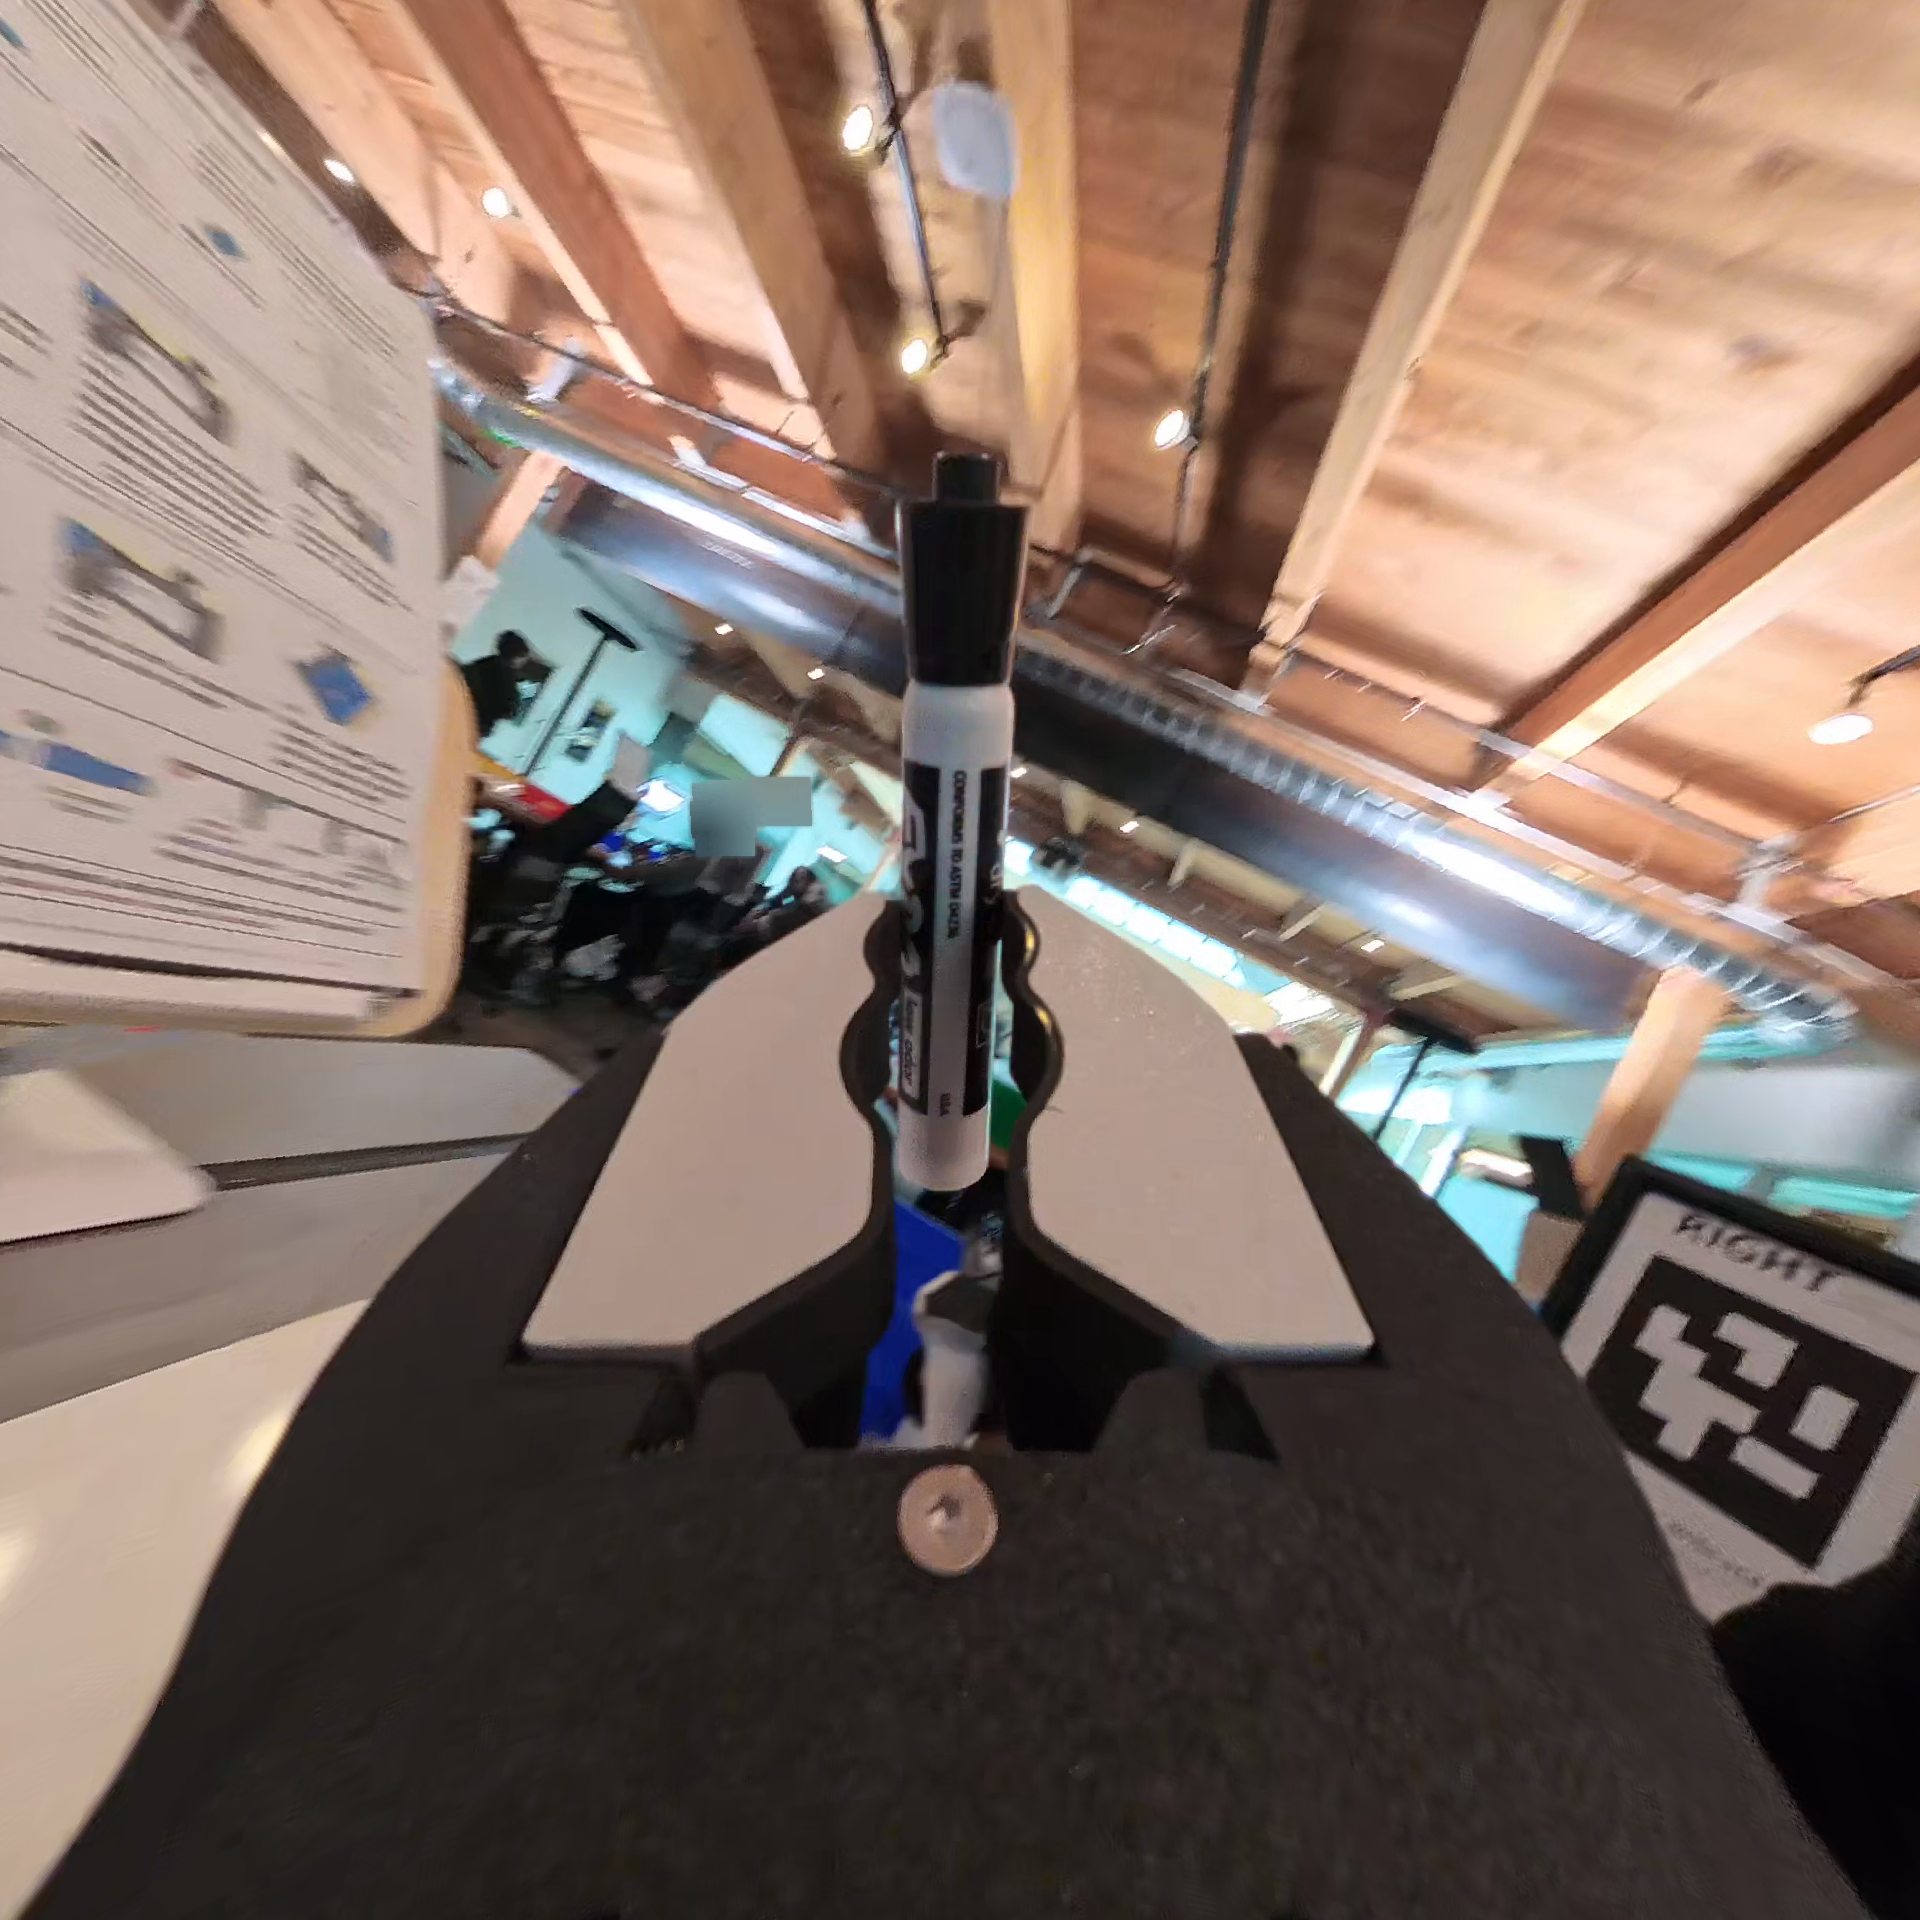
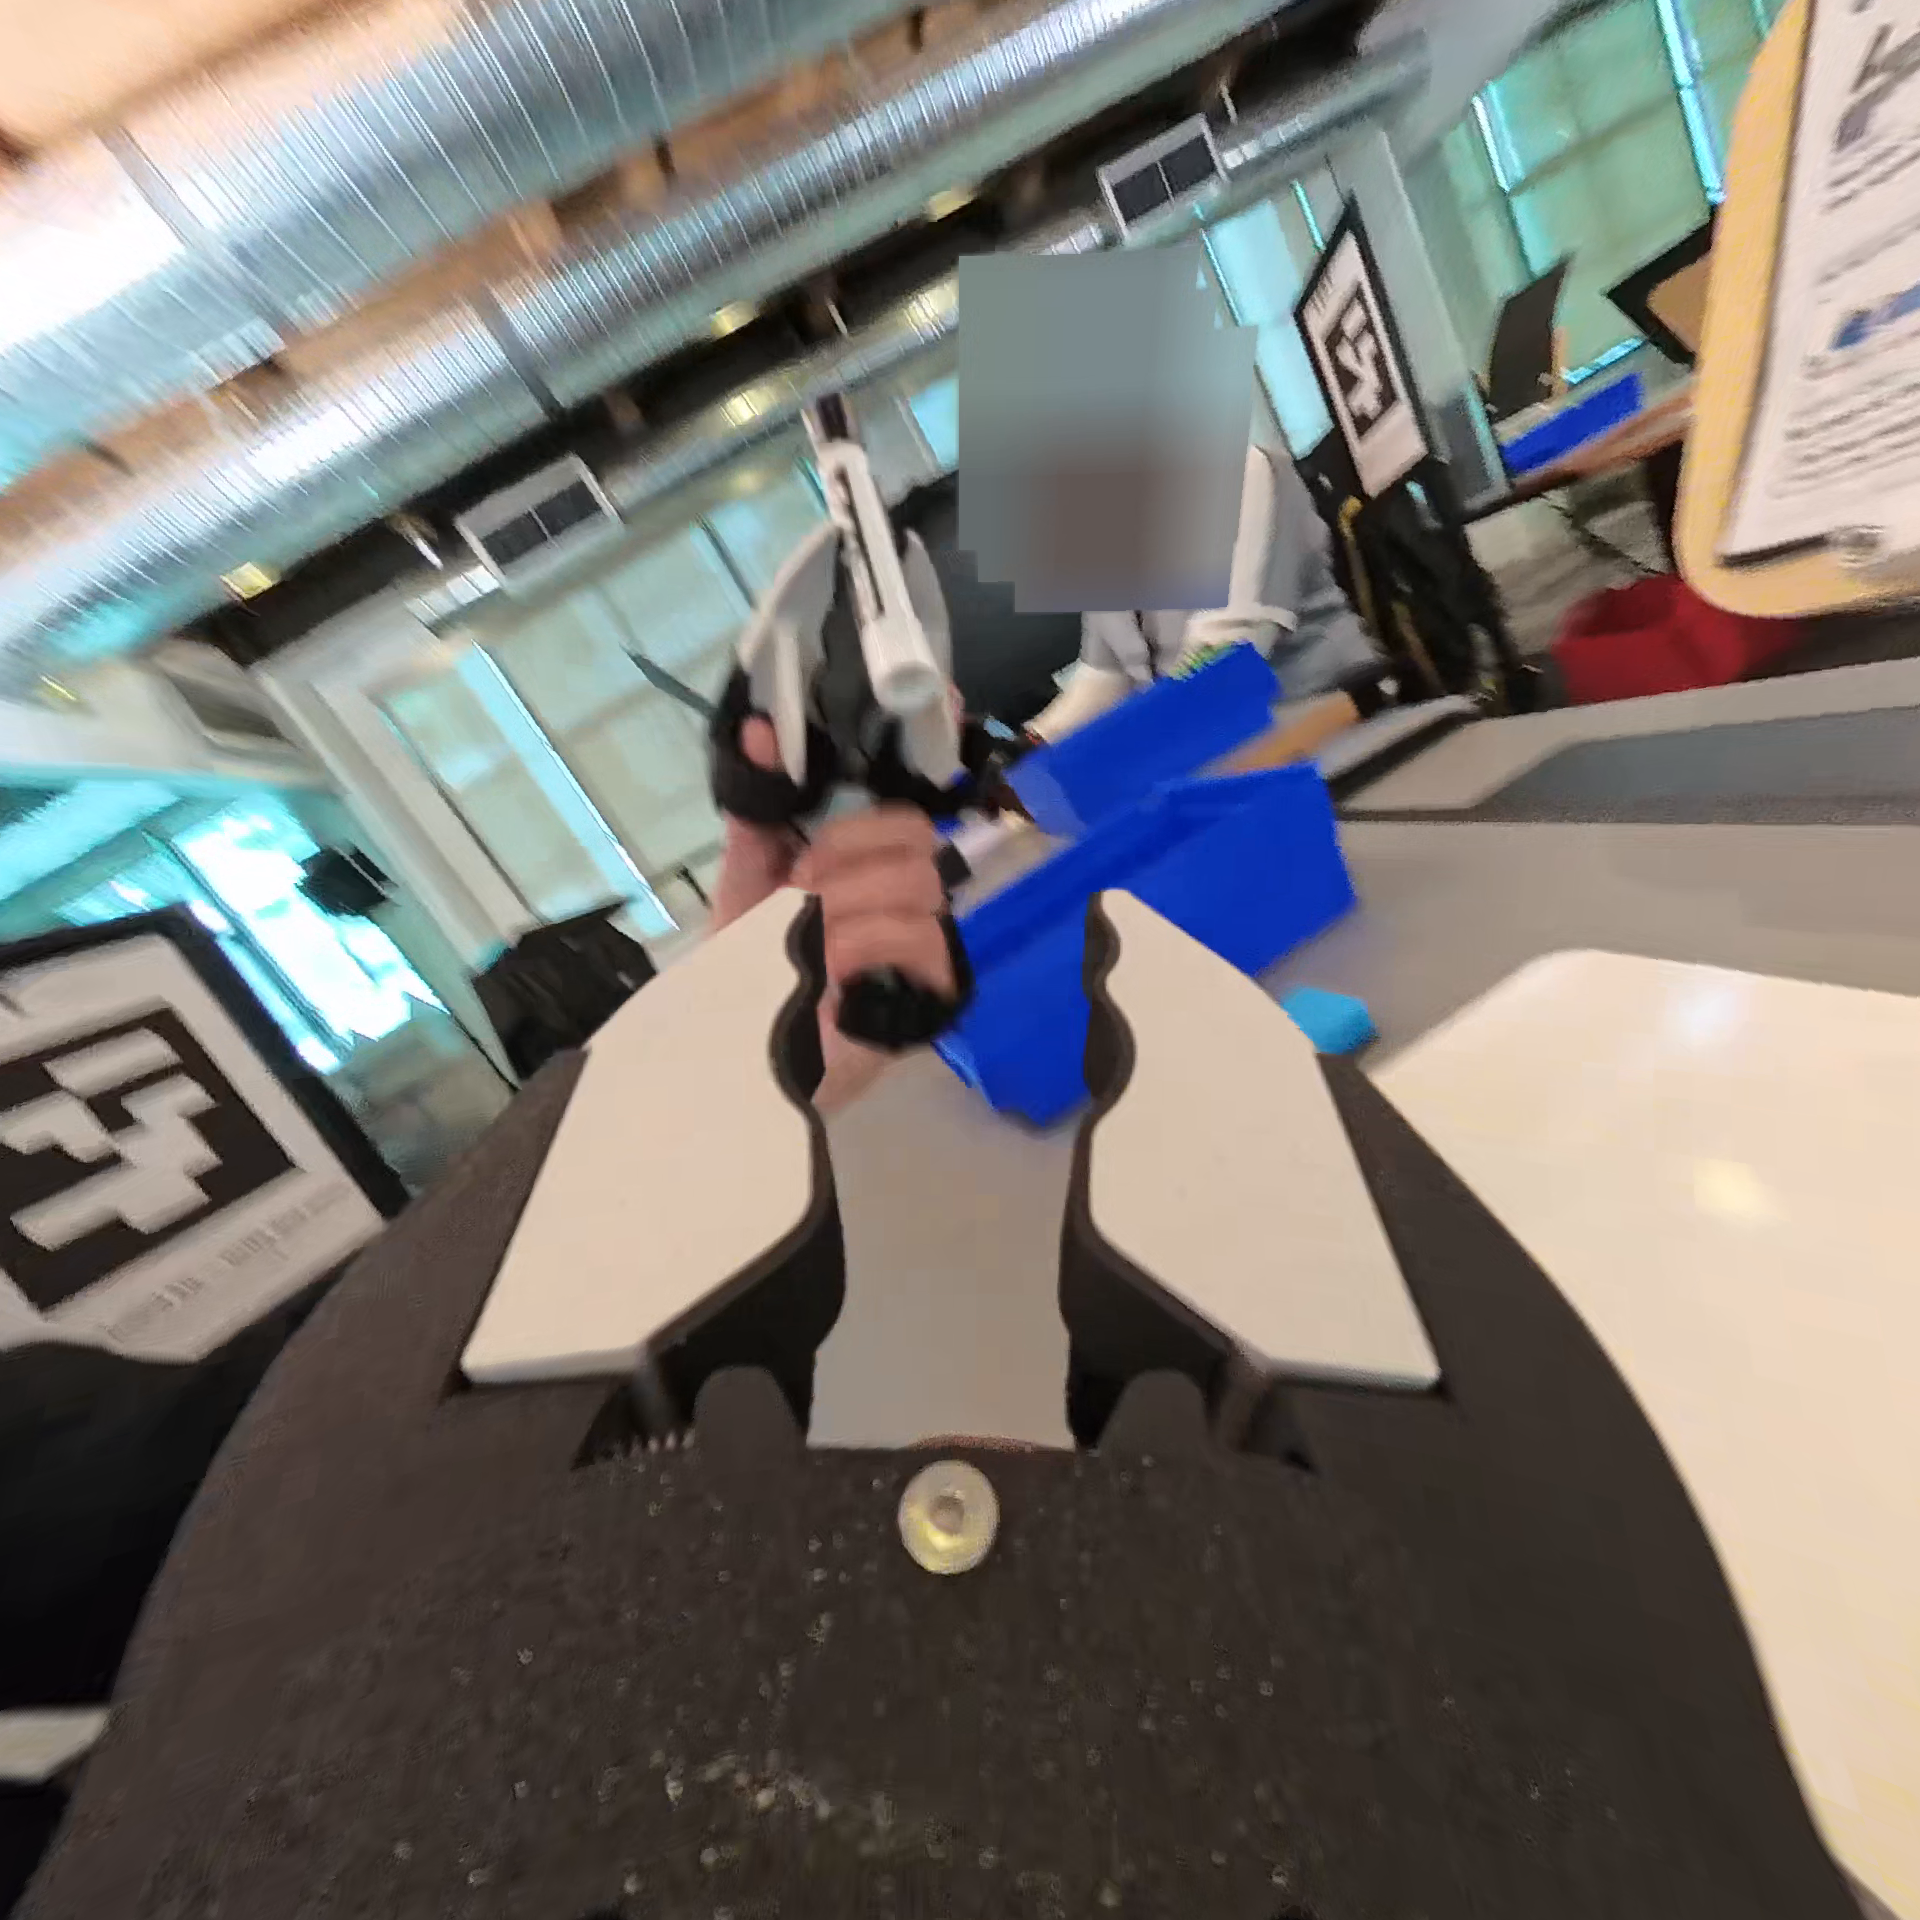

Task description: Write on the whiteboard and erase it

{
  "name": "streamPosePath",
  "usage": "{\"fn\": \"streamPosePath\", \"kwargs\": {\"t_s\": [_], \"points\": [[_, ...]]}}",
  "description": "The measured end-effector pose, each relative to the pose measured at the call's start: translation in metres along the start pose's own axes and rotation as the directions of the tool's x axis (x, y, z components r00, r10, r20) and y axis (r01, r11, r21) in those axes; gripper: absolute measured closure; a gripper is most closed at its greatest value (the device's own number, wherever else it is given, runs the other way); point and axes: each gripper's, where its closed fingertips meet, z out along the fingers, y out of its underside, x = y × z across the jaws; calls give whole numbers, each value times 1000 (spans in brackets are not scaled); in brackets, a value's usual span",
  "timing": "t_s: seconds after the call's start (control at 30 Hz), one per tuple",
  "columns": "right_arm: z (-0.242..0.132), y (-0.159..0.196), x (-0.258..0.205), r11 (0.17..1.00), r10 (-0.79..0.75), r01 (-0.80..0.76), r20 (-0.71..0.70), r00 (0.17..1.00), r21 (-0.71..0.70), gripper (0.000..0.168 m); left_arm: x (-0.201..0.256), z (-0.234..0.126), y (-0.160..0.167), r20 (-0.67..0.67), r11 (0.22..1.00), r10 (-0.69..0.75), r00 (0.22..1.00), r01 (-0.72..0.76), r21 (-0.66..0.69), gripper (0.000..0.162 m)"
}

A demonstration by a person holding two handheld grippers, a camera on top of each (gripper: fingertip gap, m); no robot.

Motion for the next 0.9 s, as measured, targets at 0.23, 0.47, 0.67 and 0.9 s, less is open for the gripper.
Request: {"fn": "streamPosePath", "kwargs": {"t_s": [0.23, 0.47, 0.67, 0.9], "points": [[14, -20, -12, 976, 153, -165, 97, 983, 140, 124, 15, 42, 76, -141, 984, -158, 977, 167, 54, 144], [-5, -27, -4, 960, 190, -210, 119, 975, 184, 142, 26, 58, 116, -163, 985, -172, 971, 175, -1, 144], [-22, -34, -2, 966, 170, -189, 114, 979, 178, 148, 24, 60, 132, -163, 985, -171, 972, 163, -61, 144], [-36, -35, -3, 992, 86, -92, 72, 994, 90, 148, 30, 55, 144, -178, 961, -186, 966, 141, -236, 143]]}}
